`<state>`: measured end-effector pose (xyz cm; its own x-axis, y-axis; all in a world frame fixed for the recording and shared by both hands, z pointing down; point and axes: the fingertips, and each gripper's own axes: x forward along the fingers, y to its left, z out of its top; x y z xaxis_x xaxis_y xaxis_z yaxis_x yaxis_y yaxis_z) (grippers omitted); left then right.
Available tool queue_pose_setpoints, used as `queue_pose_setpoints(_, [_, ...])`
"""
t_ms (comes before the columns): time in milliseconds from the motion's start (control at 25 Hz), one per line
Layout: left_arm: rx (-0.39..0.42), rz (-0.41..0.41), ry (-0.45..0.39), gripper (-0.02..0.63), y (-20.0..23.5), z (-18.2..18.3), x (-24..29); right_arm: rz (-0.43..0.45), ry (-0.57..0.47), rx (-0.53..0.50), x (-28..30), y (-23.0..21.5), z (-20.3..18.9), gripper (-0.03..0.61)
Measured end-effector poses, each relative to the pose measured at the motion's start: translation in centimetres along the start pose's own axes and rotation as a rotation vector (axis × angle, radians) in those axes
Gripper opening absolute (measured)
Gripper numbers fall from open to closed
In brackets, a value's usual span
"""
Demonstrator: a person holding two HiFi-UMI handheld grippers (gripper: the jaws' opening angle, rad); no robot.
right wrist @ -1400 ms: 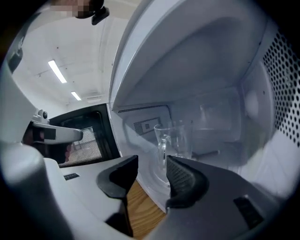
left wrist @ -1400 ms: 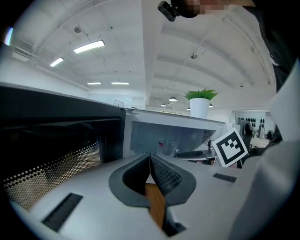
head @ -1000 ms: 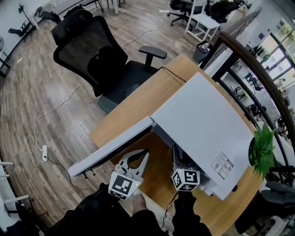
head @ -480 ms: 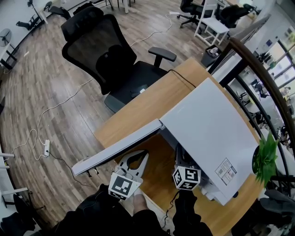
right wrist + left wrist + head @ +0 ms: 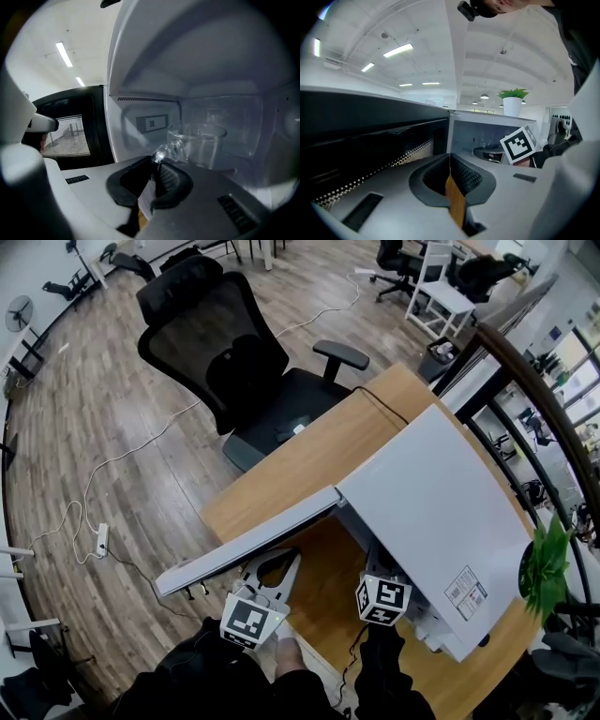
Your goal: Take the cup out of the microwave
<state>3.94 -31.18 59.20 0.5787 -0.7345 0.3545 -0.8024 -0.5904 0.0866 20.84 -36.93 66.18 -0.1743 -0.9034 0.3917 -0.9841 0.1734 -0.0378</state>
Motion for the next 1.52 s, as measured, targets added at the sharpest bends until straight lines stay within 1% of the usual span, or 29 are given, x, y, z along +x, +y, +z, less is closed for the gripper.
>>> queue_pose_setpoints(160, [0.007, -0.011, -0.001, 0.025, -0.1, 0.2, -0.1, 0.0, -0.01, -0.01, -0.2, 0.0, 0.2, 0.017])
queue_pose_setpoints(440, [0.025, -0.035, -0.009, 0.025, -0.6, 1.0, -1.1, 0.037, -0.031, 0.029, -1.5, 1.2, 0.6, 0.017])
queue_pose_setpoints(720, [0.049, -0.049, -0.012, 0.025, -0.4, 1.7, -3.0, 0.039, -0.058, 0.05, -3.7, 3.0, 1.3, 0.016])
queue_pose_setpoints(1080, [0.081, -0.086, -0.03, 0.025, -1.0, 2.8, -6.3, 0.017, -0.076, 0.08, -7.4, 5.5, 1.4, 0.017])
queue_pose_setpoints(1520, [0.112, -0.148, -0.053, 0.025, -3.5, 2.9, -10.5, -0.027, -0.089, 0.097, -13.2, 7.5, 0.4, 0.017])
